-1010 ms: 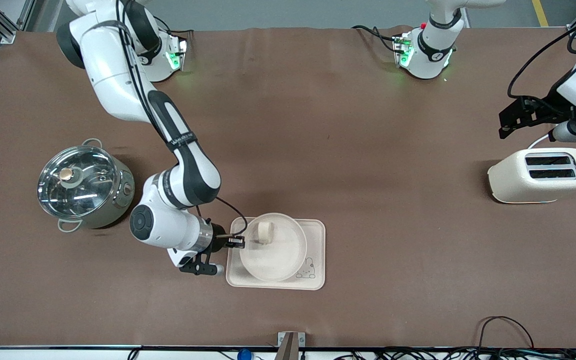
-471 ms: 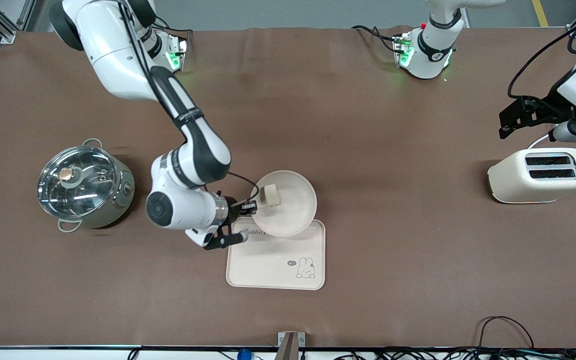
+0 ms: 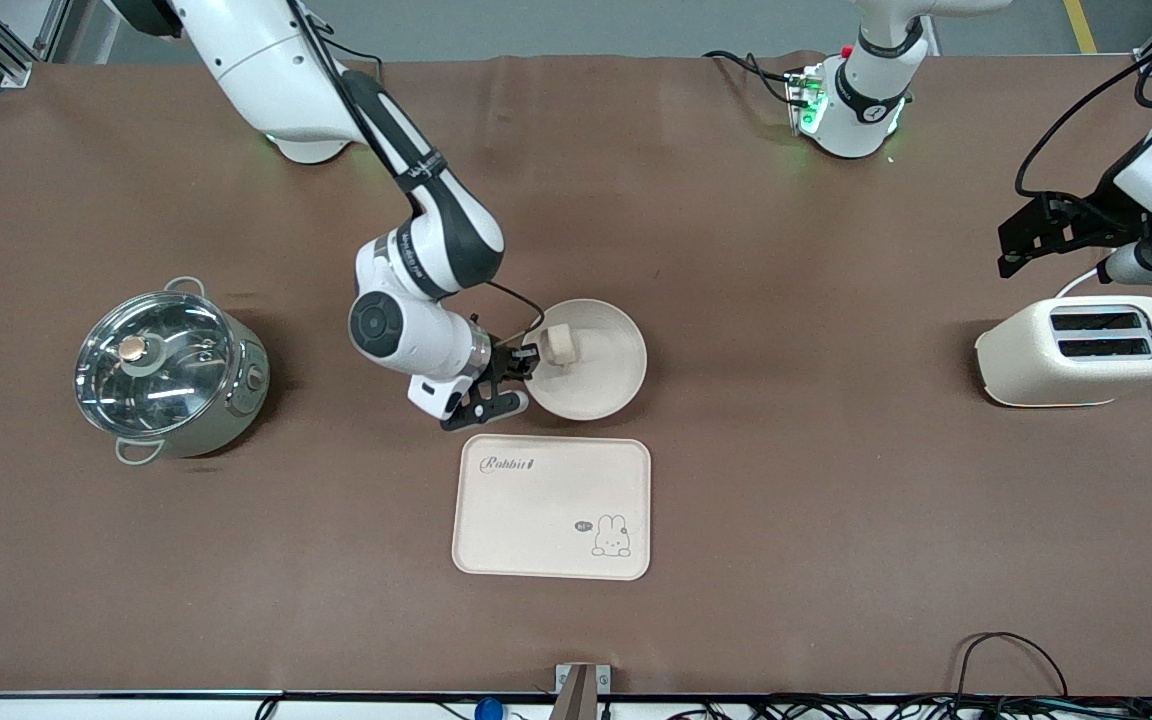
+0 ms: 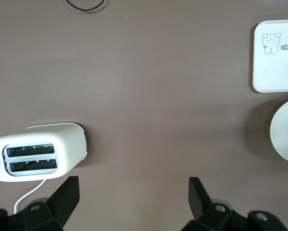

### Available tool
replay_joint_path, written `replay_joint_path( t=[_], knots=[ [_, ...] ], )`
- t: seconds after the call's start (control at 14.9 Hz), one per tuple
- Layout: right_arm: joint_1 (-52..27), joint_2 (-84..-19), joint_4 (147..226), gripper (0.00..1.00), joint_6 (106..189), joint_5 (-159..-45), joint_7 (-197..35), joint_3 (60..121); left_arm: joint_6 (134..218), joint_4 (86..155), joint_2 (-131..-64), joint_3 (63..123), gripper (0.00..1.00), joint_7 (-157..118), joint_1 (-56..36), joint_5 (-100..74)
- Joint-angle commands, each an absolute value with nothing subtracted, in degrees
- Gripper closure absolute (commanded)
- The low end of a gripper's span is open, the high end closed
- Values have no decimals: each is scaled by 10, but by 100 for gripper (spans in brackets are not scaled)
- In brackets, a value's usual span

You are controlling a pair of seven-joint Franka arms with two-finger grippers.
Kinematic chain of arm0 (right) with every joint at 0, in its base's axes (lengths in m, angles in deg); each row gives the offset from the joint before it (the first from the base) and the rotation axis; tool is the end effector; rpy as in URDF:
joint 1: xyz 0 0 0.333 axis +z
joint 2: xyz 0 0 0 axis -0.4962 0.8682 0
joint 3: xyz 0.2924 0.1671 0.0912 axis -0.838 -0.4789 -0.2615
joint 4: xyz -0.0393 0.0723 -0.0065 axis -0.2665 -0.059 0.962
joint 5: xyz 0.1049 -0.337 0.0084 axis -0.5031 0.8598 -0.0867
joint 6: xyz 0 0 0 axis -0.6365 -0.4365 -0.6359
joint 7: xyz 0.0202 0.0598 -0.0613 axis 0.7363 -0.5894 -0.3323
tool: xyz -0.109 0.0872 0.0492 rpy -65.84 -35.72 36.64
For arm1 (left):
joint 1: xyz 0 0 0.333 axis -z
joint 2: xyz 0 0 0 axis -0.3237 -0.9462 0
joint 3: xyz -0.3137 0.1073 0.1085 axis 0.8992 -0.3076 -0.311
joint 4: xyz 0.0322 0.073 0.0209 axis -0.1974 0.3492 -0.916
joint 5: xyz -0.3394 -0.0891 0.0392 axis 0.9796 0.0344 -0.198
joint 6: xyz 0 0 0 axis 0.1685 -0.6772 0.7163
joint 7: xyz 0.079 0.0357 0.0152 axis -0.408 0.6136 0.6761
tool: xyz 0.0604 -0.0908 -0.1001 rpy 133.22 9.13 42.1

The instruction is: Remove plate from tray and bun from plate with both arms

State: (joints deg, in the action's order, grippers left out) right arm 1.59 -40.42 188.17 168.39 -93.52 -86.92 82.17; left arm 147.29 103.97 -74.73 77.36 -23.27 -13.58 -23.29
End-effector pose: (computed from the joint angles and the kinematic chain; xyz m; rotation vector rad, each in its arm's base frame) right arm 0.5396 0.3882 0.2520 -2.7576 -0.3038 0.1190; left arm 0.5253 -0.0713 0.6423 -3.1251 0.1451 -0.0722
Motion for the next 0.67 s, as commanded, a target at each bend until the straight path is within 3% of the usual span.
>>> replay_joint_path(
  t=[0.0, 0.61],
  knots=[
    [29, -433, 1949, 99, 1751, -947, -856, 821, 1464, 1034, -749, 775, 0, -227, -138, -230],
    [29, -415, 1947, 98, 1773, -955, -858, 821, 1451, 1045, -744, 776, 0, -166, -148, -186]
  ],
)
